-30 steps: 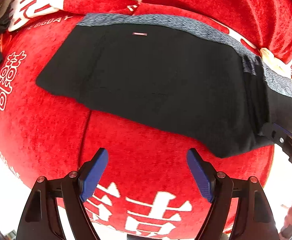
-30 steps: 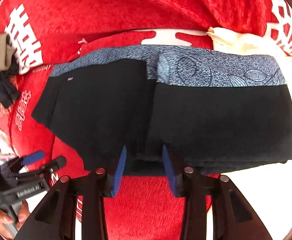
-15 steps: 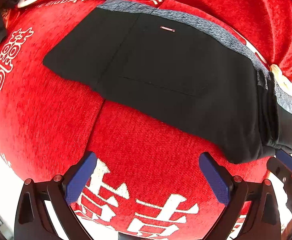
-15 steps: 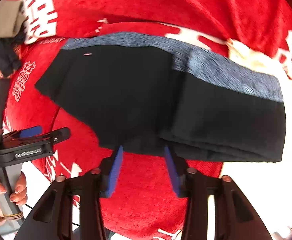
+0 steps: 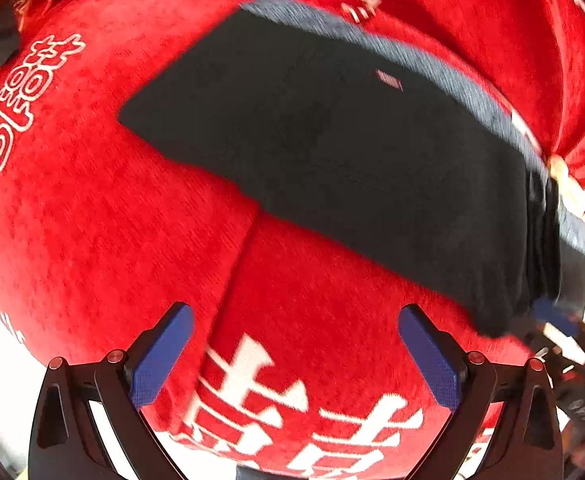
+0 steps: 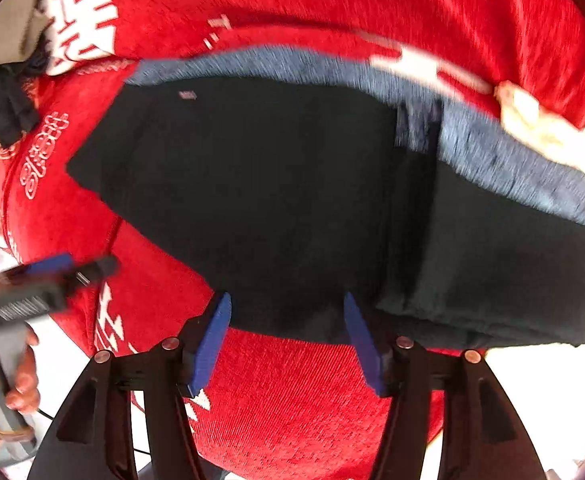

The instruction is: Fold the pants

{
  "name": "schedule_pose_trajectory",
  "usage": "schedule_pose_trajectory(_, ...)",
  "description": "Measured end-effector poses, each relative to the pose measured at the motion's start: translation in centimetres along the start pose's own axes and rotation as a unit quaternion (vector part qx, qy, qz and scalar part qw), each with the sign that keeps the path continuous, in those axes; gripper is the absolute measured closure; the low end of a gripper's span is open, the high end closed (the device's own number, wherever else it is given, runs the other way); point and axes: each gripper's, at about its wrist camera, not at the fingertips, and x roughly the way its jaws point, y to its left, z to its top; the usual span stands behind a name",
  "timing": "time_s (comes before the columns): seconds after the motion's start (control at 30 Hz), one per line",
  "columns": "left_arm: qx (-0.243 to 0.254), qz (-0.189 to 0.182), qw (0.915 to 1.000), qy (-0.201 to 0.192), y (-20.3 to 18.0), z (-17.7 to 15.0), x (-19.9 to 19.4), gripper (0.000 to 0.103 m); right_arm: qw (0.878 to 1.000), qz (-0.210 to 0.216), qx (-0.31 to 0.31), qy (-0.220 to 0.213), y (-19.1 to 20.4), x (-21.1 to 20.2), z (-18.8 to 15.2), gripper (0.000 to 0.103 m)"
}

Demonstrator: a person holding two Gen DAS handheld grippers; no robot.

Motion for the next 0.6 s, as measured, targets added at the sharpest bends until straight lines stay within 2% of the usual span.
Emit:
schedule_pose_trajectory(0.1,-0.024,-0.018,0.9991,-0.029,2.5,2.0,-0.6,0.000,1.000,0.004,0.010,-0.001,-0.1,0.4,-0.4,0.037)
schedule_pose_trajectory(0.23,-0.085,-0.070,0.9925,-0.053,6.3,4.4,-0.7,0.000,1.000,-0.002,0.001,0.000,0.3,0.8,-0.3,0.034)
schedule_pose_trajectory(0.3,-0.114,-0.123,0.9840,-0.061,7.9,5.1,-0.4,0.000,1.000,-0.003,-0.001,0.001,0.5,1.1,-0.3,0.033)
schedule_pose_trajectory(0.4,-0.139,-0.176,0.9724,-0.063,9.2,5.3,0.5,0.000,1.000,0.001,-0.001,0.002,0.3,1.2,-0.1,0.033)
schedule_pose_trajectory(0.47,-0.149,-0.206,0.9652,-0.061,8.9,5.2,1.0,0.000,1.000,0.005,0.002,0.002,0.2,1.4,0.0,0.033)
schedule_pose_trajectory(0.6,-0.167,-0.274,0.9455,-0.055,8.5,5.7,2.7,0.000,1.000,0.005,-0.004,0.002,0.3,1.6,0.1,0.032)
